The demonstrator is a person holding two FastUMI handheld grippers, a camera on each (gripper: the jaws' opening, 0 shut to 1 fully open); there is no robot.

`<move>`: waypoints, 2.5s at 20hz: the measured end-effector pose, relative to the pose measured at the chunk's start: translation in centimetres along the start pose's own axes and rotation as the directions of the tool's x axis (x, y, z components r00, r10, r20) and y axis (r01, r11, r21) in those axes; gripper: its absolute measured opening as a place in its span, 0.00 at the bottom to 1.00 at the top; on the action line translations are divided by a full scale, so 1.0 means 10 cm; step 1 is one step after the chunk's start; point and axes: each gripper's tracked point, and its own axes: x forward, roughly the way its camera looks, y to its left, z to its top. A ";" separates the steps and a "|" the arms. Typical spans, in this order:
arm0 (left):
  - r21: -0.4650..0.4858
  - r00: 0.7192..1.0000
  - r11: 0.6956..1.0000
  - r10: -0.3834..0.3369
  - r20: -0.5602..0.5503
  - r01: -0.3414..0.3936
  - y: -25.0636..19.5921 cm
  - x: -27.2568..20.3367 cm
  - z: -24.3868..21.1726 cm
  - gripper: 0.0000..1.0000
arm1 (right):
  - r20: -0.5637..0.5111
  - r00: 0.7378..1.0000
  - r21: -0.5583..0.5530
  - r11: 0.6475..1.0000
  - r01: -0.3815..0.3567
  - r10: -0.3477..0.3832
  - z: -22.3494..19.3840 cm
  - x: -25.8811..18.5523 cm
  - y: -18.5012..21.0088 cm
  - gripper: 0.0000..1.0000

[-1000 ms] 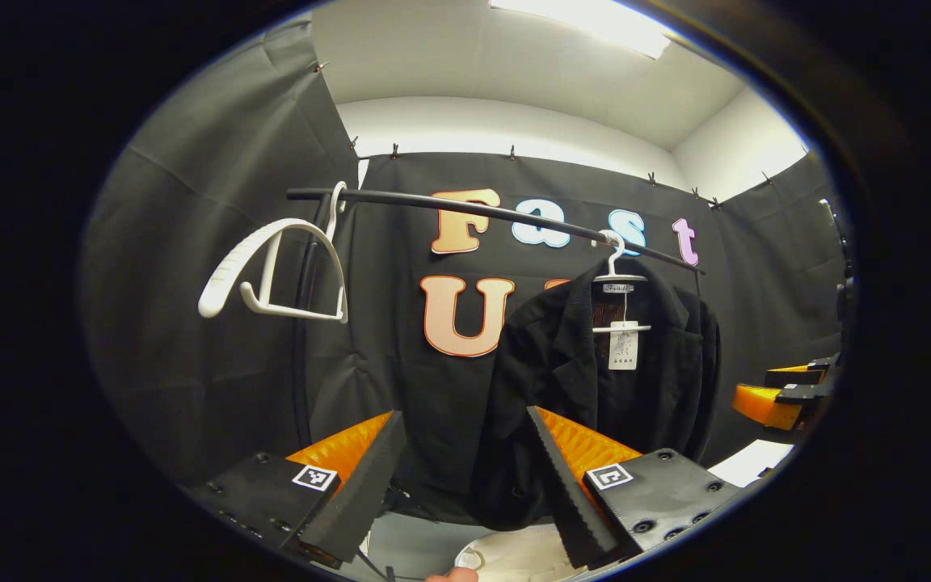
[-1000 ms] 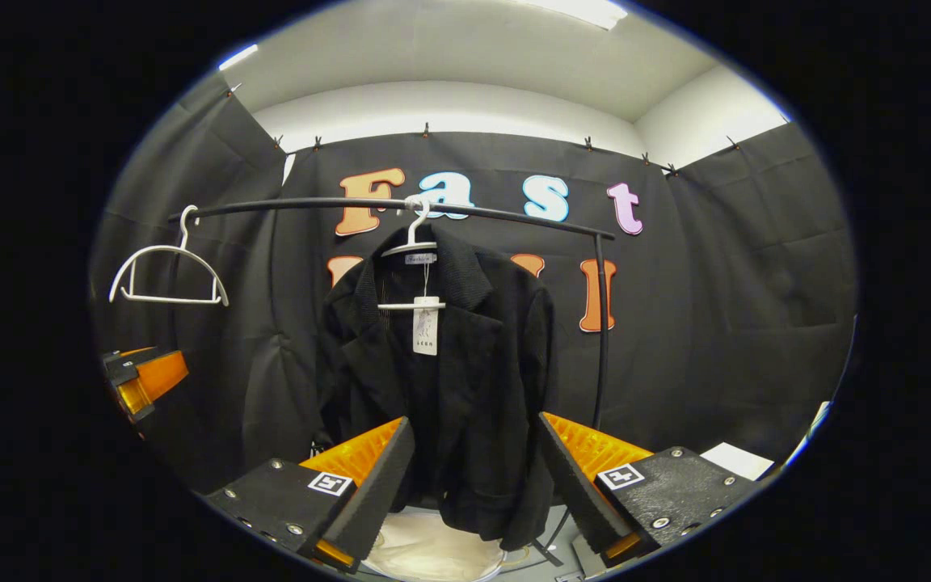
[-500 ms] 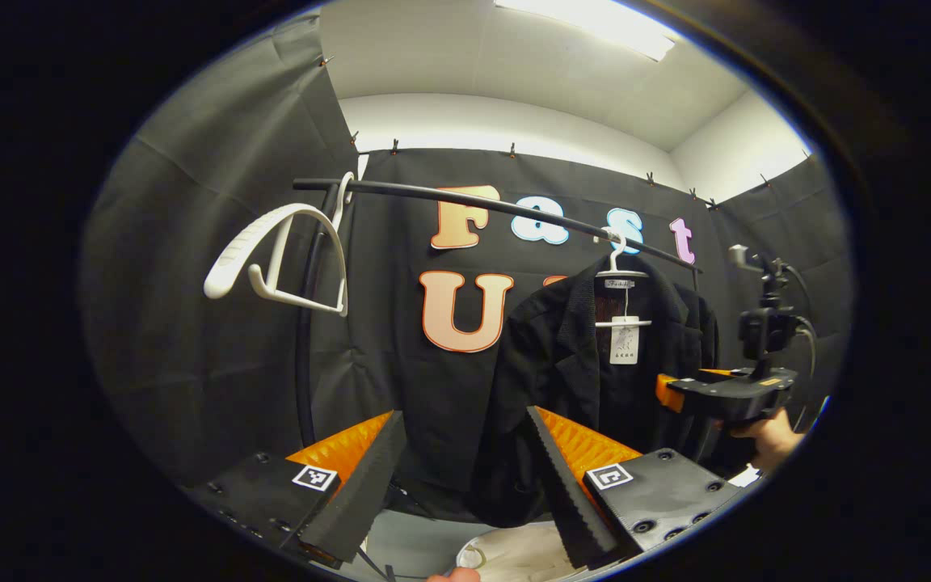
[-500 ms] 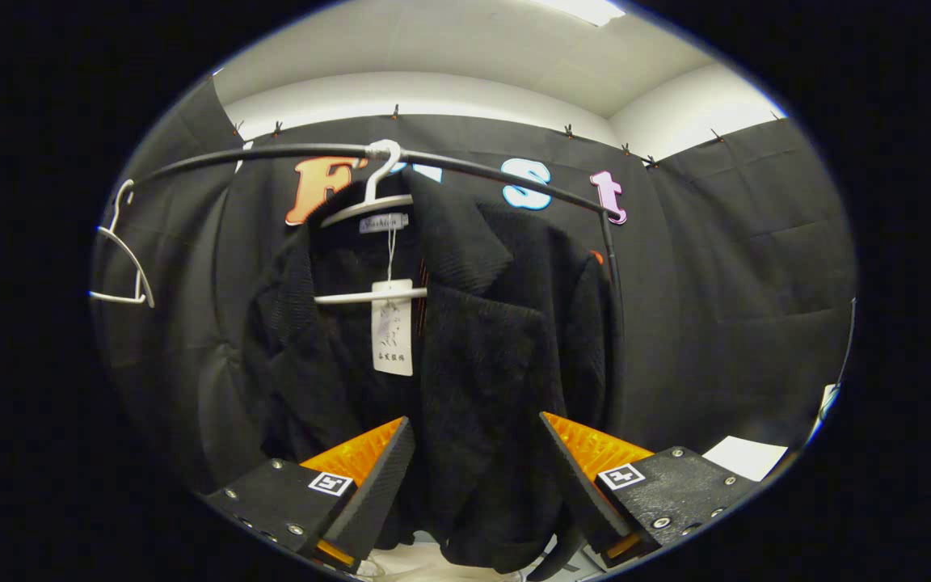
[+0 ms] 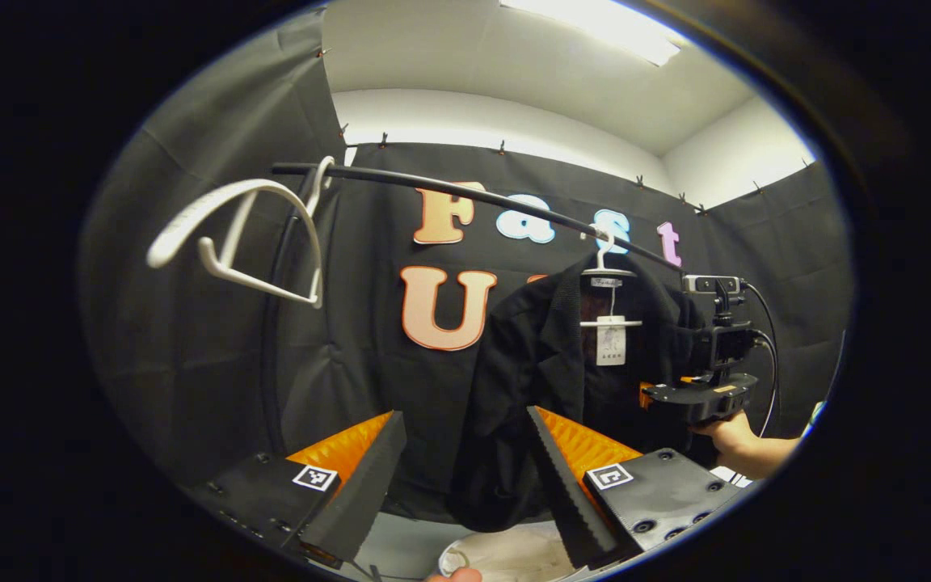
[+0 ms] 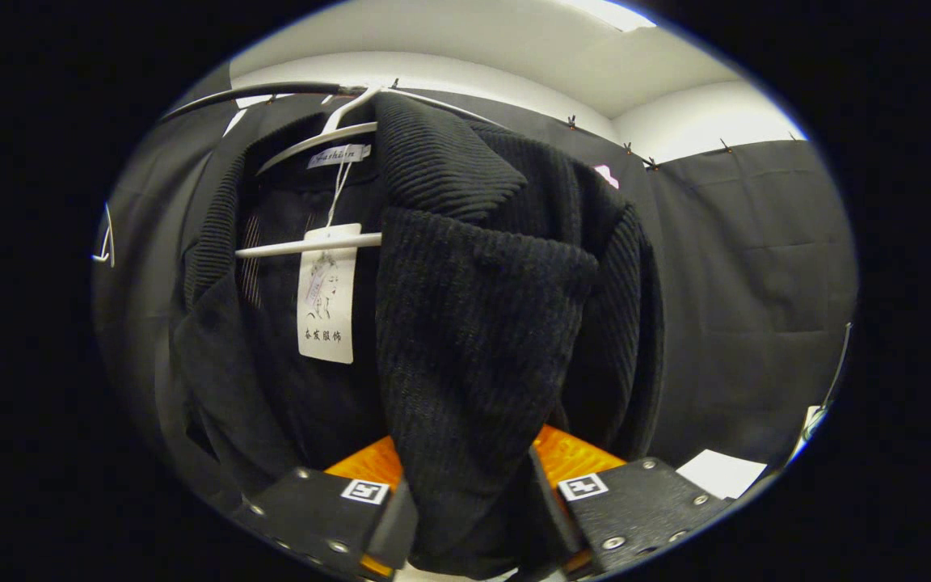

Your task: Grasp the clothes on the hanger with both hands and then place them into the laundry hamper below.

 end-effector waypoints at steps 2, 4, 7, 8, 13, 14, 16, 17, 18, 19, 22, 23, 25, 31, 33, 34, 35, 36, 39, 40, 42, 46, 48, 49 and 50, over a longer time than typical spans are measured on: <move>-0.027 0.998 0.998 -0.057 0.003 0.057 -0.18 0.23 -0.02 0.96 | 0.014 1.000 0.008 1.000 -0.007 0.007 0.11 -0.11 -0.13 0.28; -0.020 0.995 0.995 -0.103 0.007 0.103 -0.40 0.49 -0.05 0.96 | 0.044 0.999 0.020 1.000 -0.021 0.020 0.27 -0.23 -0.24 0.15; -0.024 0.986 0.985 -0.169 0.013 0.169 -0.83 0.91 -0.15 0.93 | 0.081 0.996 0.021 0.999 -0.044 0.042 0.48 -0.47 -0.36 0.08; -0.025 0.984 0.984 -0.178 0.019 0.178 -0.97 1.09 -0.20 0.93 | 0.085 0.995 0.020 0.998 -0.058 0.056 0.52 -0.51 -0.38 0.08; -0.008 0.988 0.989 -0.146 0.043 0.147 -1.49 1.90 -0.36 1.00 | 0.110 0.987 -0.029 0.993 -0.112 0.114 0.63 -0.61 -0.38 0.08; 0.005 0.994 0.995 -0.104 0.038 0.104 -1.51 2.03 -0.43 1.00 | 0.110 0.986 -0.039 0.992 -0.121 0.125 0.62 -0.63 -0.38 0.08; 0.054 0.999 0.999 0.001 0.041 -0.003 -1.43 2.28 -0.54 0.98 | 0.114 0.983 -0.050 0.989 -0.138 0.143 0.62 -0.66 -0.33 0.08; 0.079 0.998 0.996 0.046 0.045 -0.049 -1.37 2.37 -0.59 0.97 | 0.113 0.982 -0.051 0.988 -0.146 0.151 0.62 -0.67 -0.31 0.08; 0.097 0.995 0.992 0.082 0.048 -0.087 -1.30 2.45 -0.64 0.92 | 0.112 0.981 -0.049 0.987 -0.155 0.160 0.60 -0.67 -0.28 0.08; 0.104 0.993 0.989 0.105 0.048 -0.109 -1.26 2.47 -0.68 0.92 | 0.110 0.980 -0.044 0.985 -0.165 0.168 0.59 -0.68 -0.27 0.08; 0.097 0.985 0.981 0.165 0.043 -0.169 -0.90 2.54 -0.74 0.94 | 0.109 0.977 -0.023 0.983 -0.181 0.182 0.60 -0.66 -0.26 0.08; 0.089 0.984 0.980 0.176 0.042 -0.179 -0.80 2.54 -0.76 0.96 | 0.111 0.977 -0.022 0.983 -0.182 0.183 0.61 -0.65 -0.28 0.08; 0.075 0.981 0.978 0.190 0.050 -0.193 -0.64 2.52 -0.74 0.99 | 0.114 0.976 -0.015 0.982 -0.187 0.187 0.62 -0.64 -0.32 0.08; 0.104 0.989 0.986 0.124 0.081 -0.132 -0.37 2.42 -0.41 0.57 | 0.125 0.976 0.003 0.983 -0.182 0.180 0.68 -0.65 -0.42 0.08; 0.106 0.994 0.990 0.084 0.071 -0.092 -0.35 2.35 -0.32 0.38 | 0.137 0.977 0.006 0.986 -0.168 0.166 0.71 -0.67 -0.49 0.08; 0.097 0.996 0.993 0.057 0.062 -0.063 -0.36 2.33 -0.30 0.28 | 0.145 0.976 0.005 0.986 -0.165 0.163 0.74 -0.69 -0.50 0.08; 0.085 0.997 0.995 0.050 0.057 -0.055 -0.34 2.28 -0.27 0.19 | 0.154 0.974 0.004 0.985 -0.171 0.168 0.78 -0.73 -0.49 0.08; 0.071 0.998 0.997 0.034 0.057 -0.038 -0.33 2.25 -0.22 0.11 | 0.158 0.971 0.004 0.983 -0.183 0.180 0.81 -0.76 -0.48 0.08; 0.056 0.998 0.998 0.005 0.061 -0.008 -0.30 2.16 -0.05 0.11 | 0.170 0.967 0.015 0.981 -0.195 0.190 0.92 -0.85 -0.56 0.08; 0.067 0.998 0.998 0.007 0.066 -0.012 -0.27 2.15 0.01 0.11 | 0.176 0.969 0.011 0.984 -0.180 0.176 0.98 -0.87 -0.61 0.07; 0.094 0.996 0.995 0.024 0.082 -0.031 -0.21 2.14 0.16 0.14 | 0.208 0.965 -0.007 0.987 -0.159 0.157 1.16 -0.91 -0.72 0.11; 0.105 0.994 0.993 0.048 0.094 -0.058 -0.14 2.19 0.42 0.11 | 0.272 0.954 -0.048 0.992 -0.117 0.126 1.61 -0.90 -0.94 0.05; 0.102 0.990 0.993 0.050 0.129 -0.064 -0.10 2.26 0.61 0.11 | 0.289 0.952 -0.059 0.994 -0.090 0.104 1.83 -0.78 -1.09 0.05; 0.114 0.989 0.991 0.052 0.142 -0.068 -0.06 2.29 0.70 0.14 | 0.301 0.950 -0.062 0.996 -0.071 0.087 1.94 -0.70 -1.20 0.00; 0.127 0.987 0.989 0.053 0.154 -0.073 -0.04 2.32 0.78 0.08 | 0.308 0.949 -0.064 0.997 -0.052 0.069 2.06 -0.61 -1.31 0.05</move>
